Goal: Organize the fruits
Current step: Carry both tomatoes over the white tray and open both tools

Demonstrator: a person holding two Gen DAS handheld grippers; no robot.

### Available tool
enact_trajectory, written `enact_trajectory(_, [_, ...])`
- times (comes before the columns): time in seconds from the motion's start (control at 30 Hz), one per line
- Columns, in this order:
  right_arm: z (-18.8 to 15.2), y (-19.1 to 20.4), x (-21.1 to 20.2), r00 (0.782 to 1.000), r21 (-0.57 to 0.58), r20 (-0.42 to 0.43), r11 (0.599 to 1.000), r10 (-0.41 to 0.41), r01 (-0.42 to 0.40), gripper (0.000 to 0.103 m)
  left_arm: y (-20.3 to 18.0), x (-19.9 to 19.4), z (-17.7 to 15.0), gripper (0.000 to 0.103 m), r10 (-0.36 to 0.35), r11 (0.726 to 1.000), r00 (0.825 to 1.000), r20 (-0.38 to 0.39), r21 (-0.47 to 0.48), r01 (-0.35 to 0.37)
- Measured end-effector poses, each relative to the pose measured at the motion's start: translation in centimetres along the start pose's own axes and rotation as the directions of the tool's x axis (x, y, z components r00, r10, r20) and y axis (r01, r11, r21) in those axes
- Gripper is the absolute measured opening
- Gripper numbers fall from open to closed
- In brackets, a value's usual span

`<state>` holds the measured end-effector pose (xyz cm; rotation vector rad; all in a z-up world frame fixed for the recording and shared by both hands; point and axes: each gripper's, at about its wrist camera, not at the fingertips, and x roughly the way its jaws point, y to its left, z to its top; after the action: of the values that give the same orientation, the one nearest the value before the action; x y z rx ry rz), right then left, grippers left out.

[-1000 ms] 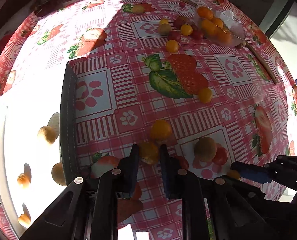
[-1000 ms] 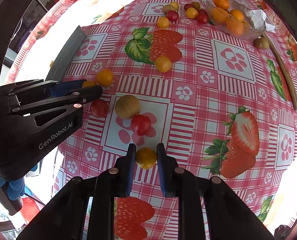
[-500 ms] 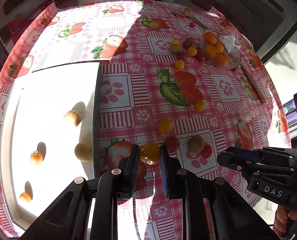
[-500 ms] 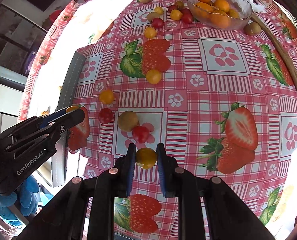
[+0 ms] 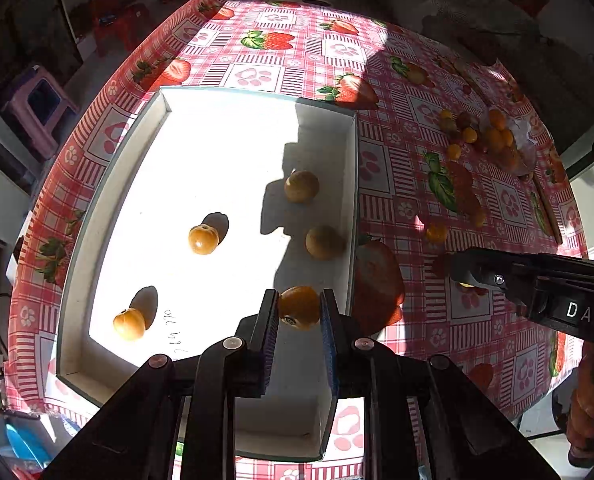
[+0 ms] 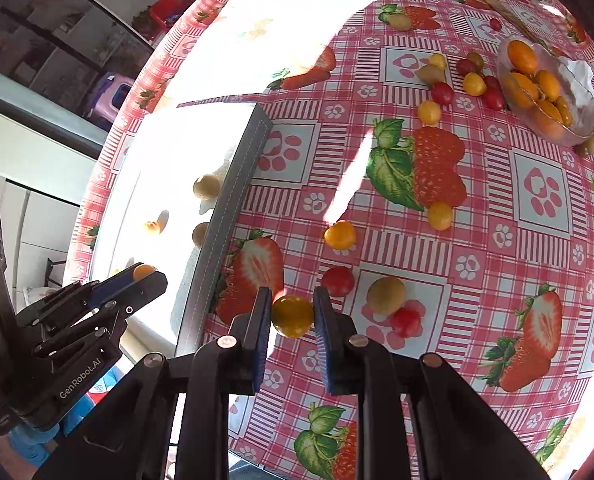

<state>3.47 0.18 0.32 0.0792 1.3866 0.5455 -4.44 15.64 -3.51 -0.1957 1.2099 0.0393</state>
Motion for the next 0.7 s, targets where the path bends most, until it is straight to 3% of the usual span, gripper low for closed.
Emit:
enact_trajectory(0.3, [2.7,7.3,3.9,0.995,-0.126,-0.054,0.988,0.083,-0.090,0.023,4.7,1.5,-3.0,0.022,0.087,0.992,0.995,-0.048,-0.084,-0.091])
enact_trajectory(0.7, [3.6,11.0,10.4,0.981,-0.181,-0.190,0.981,0.038,-0.073,0.023,5.8,2.5,-4.4,0.022,0.112,0.988,0.991,-0.074,-0.103,-0.119])
